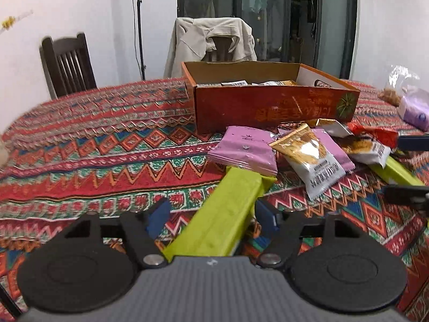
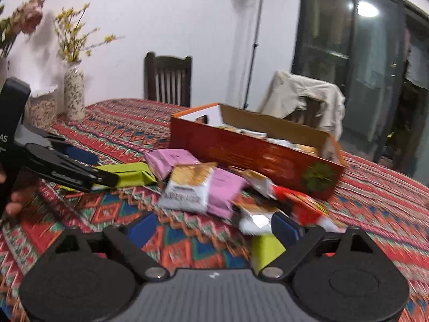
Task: Organize snacks
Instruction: 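Grasp a green bar with the left tool while the right tool grasps a cracker packet, then carry the green bar and cracker packet into the orange box and open both tools, then withdraw both tools from the box back toward the snack pile, then grasp a pink packet with the left tool while the right tool grasps a cracker packet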
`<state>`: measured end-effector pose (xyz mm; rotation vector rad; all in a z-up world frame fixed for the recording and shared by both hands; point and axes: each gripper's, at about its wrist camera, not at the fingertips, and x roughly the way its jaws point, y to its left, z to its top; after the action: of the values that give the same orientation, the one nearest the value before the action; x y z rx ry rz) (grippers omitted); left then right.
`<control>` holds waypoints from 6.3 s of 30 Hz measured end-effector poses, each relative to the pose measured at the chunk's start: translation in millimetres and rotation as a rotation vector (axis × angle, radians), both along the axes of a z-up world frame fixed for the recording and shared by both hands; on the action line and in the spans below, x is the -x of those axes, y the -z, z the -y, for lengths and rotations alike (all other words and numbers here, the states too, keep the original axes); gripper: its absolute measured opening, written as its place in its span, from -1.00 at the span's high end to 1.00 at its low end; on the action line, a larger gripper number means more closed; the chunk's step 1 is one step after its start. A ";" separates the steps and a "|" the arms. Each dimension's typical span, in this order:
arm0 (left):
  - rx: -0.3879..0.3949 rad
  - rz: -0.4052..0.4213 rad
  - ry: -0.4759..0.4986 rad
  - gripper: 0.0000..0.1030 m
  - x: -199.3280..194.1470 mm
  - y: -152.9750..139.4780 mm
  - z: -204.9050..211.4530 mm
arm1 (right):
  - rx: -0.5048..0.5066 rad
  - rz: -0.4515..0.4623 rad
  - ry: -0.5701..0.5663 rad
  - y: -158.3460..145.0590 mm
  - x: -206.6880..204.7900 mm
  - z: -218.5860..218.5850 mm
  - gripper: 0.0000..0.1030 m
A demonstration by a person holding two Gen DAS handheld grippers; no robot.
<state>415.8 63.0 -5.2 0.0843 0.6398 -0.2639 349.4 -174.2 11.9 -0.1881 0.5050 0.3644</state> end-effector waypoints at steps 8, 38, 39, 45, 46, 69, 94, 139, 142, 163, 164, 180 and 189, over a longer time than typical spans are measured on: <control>0.071 -0.010 0.047 0.11 0.9 3.3 -9.2 | 0.013 -0.062 -0.042 11.0 -68.4 -54.9 -0.61; 0.211 -0.006 -0.062 0.33 147.3 -35.4 51.6 | -0.077 -0.085 -0.004 13.1 80.0 36.4 0.10; 0.206 -0.004 -0.058 0.33 148.7 -37.1 56.5 | -0.085 -0.082 0.002 13.3 82.8 41.3 0.10; 0.168 0.017 -0.036 0.33 148.4 -43.7 77.9 | -0.135 -0.067 0.016 14.8 89.6 65.9 0.09; 0.165 0.017 -0.035 0.33 147.3 -44.0 79.5 | -0.142 -0.066 0.018 15.6 88.7 68.3 0.09; 0.166 0.049 -0.143 0.32 -168.4 -117.4 82.2 | -0.188 -0.049 -0.116 -86.1 -163.3 79.4 0.10; 0.061 -0.050 -0.163 -0.17 -228.3 -60.4 85.1 | -0.056 -0.424 -0.004 -4.3 -334.4 17.0 -0.20; 0.072 0.146 -0.189 -1.00 224.1 -44.4 64.0 | -0.166 -0.028 0.072 0.3 147.4 104.0 -0.97; 0.075 0.158 -0.190 -1.00 217.4 -49.4 67.2 | -0.135 -0.026 0.105 8.6 147.2 105.5 -0.97; 0.099 0.087 -0.168 -1.00 130.2 -27.5 81.2 | -0.092 0.017 -0.012 -22.1 41.2 76.1 -0.79; 0.099 0.091 -0.164 -1.00 124.2 -26.8 81.6 | -0.083 0.003 -0.017 -23.8 26.0 72.7 -0.72; 0.063 0.045 -0.017 -0.89 6.5 -29.5 122.7 | -0.021 -0.194 -0.009 20.0 -94.6 61.8 -0.07; -0.027 -0.059 -0.039 -0.64 -70.3 -3.0 162.4 | -0.136 -0.136 0.080 12.7 -91.9 115.5 0.14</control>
<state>486.0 -99.4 -2.2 0.0906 0.7030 -0.2210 441.3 -289.7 -0.8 -0.0116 0.6183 0.3335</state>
